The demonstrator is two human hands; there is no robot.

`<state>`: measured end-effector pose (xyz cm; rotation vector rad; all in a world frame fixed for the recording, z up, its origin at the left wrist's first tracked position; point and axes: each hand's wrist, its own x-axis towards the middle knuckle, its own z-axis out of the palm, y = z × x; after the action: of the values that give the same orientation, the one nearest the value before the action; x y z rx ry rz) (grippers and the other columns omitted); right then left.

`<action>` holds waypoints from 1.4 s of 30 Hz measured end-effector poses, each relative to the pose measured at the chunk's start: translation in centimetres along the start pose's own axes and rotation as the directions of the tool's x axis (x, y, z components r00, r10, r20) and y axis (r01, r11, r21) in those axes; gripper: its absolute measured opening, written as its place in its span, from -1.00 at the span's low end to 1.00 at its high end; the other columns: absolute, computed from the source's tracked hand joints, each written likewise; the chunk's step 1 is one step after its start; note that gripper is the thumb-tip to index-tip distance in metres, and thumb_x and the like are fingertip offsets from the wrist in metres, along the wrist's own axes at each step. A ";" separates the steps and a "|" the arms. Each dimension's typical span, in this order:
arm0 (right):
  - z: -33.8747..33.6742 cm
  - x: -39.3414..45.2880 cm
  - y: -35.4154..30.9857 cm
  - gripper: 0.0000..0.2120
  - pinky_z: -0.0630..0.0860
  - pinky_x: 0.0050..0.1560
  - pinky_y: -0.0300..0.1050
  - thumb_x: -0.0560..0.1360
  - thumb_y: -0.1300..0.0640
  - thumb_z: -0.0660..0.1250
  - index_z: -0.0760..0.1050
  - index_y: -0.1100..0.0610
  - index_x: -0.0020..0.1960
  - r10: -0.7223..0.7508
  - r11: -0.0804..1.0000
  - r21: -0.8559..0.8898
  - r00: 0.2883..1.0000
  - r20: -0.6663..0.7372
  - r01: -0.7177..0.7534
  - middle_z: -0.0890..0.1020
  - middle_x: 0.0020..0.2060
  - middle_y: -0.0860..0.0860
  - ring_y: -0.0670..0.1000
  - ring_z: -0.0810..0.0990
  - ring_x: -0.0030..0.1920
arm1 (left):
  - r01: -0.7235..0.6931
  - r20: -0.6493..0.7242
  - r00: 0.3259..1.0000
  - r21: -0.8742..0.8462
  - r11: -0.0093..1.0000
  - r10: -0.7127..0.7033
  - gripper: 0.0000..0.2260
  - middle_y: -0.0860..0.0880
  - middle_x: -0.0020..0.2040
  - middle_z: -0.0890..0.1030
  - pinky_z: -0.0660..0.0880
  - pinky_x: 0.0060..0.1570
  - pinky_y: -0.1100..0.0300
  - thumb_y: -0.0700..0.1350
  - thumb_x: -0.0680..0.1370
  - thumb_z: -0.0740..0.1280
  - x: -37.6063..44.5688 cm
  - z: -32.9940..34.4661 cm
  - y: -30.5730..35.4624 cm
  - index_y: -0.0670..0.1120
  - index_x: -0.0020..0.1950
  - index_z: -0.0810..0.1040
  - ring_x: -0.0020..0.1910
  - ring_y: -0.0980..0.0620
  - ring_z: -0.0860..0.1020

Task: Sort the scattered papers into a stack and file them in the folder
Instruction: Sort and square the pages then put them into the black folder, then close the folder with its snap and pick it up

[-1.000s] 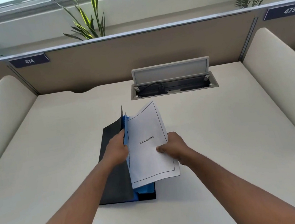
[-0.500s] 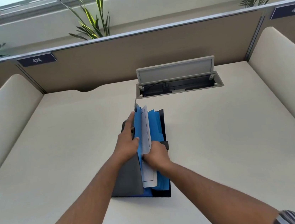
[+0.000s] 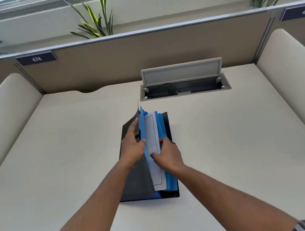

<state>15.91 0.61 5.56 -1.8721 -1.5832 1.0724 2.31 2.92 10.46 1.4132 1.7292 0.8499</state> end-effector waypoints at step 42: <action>-2.0 -0.1 9.9 -0.57 0.60 0.09 -0.08 0.56 0.18 0.37 0.55 0.01 0.42 -0.443 0.744 -0.518 0.892 0.089 0.421 0.59 0.30 -0.01 0.09 0.54 0.27 | -0.204 0.296 0.955 0.722 0.661 -0.029 -0.44 0.14 0.63 0.02 0.23 0.44 -0.11 -0.01 0.62 0.24 -3.1 8.2 -6.9 0.16 0.59 0.12 0.59 -0.06 0.05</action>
<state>23.50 -1.45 -0.77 -1.6632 -2.3129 0.4070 6.28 -1.06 0.86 2.0426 1.8651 -0.1073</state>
